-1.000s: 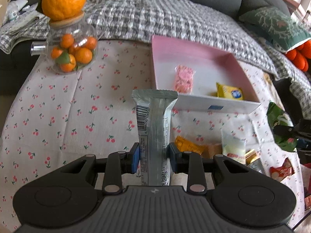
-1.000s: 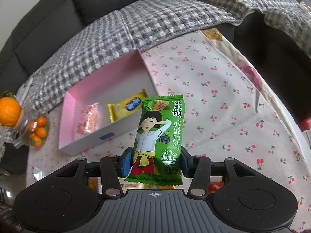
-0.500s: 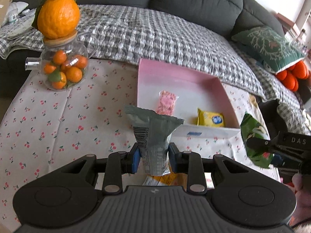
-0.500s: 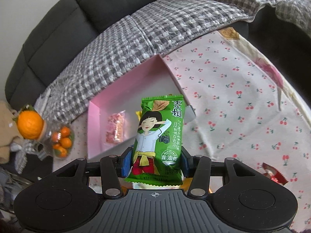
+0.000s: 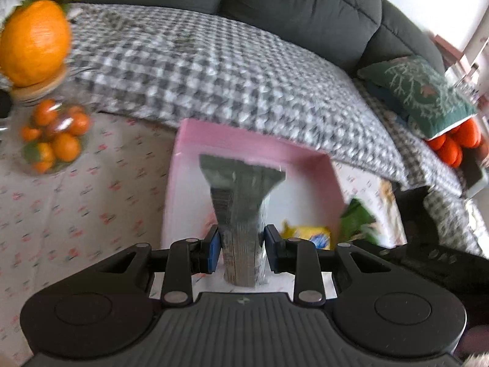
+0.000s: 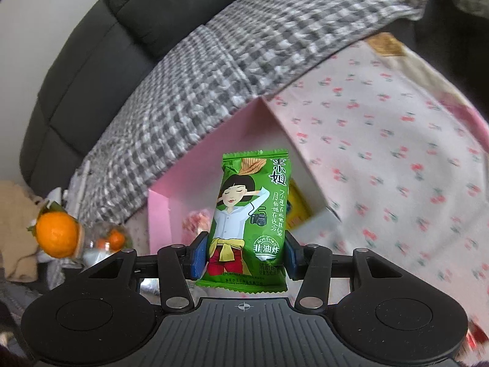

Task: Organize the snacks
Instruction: 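Carry the silver bar and green packet into the pink box with both grippers, then open both grippers and withdraw from the box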

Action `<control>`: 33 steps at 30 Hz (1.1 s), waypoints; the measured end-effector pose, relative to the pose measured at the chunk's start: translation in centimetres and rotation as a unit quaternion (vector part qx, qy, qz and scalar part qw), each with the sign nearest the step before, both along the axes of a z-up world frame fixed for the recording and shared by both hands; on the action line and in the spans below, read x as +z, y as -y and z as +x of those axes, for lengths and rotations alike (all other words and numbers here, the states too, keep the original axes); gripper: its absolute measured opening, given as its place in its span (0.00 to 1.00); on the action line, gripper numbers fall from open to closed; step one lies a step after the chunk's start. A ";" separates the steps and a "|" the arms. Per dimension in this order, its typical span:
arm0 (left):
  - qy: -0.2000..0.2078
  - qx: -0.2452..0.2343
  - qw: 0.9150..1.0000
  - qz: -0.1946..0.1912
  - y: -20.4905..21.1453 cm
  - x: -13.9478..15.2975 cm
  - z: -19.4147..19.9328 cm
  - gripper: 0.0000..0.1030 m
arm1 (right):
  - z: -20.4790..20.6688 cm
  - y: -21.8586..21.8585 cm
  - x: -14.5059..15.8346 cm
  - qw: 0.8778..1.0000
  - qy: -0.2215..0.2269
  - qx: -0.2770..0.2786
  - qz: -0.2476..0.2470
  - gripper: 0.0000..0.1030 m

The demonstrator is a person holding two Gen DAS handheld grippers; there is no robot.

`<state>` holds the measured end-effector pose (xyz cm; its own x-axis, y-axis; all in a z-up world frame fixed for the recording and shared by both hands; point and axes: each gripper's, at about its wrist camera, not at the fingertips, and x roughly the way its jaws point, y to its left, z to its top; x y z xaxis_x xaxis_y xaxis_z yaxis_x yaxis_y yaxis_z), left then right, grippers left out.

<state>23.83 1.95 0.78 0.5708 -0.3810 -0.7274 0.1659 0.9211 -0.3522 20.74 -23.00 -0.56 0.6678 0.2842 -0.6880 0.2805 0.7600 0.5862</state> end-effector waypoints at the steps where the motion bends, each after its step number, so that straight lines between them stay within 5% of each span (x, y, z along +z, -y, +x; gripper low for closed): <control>1: 0.000 -0.008 1.000 -0.005 0.4 -0.1 0.7 0.26 | 0.6 -0.1 -0.2 1.000 0.004 0.004 -0.002 0.47; 6: 0.000 -0.052 0.999 0.005 3.2 -1.3 3.7 0.12 | 3.6 -0.6 -1.4 0.999 0.016 0.028 -0.030 0.47; 18: -0.007 -0.063 0.997 0.047 5.7 -4.7 6.6 0.11 | 7.0 -1.3 -3.9 0.995 0.024 0.052 -0.082 0.47; 22: -0.008 -0.061 0.997 0.049 5.7 -5.1 6.5 0.22 | 7.1 -1.2 -3.6 0.993 0.033 0.041 -0.106 0.50; 27: -0.002 -0.052 0.998 0.044 5.7 -4.9 6.6 0.31 | 6.5 -0.5 -2.4 0.993 0.056 0.025 -0.098 0.67; 31: 0.006 -0.047 0.998 0.050 5.2 -4.3 5.7 0.52 | 5.9 -0.5 -1.3 0.993 0.060 0.022 -0.104 0.69; 33: 0.009 -0.046 0.997 0.055 4.9 -3.9 5.2 0.56 | 5.4 -0.6 -0.7 0.992 0.061 0.020 -0.109 0.74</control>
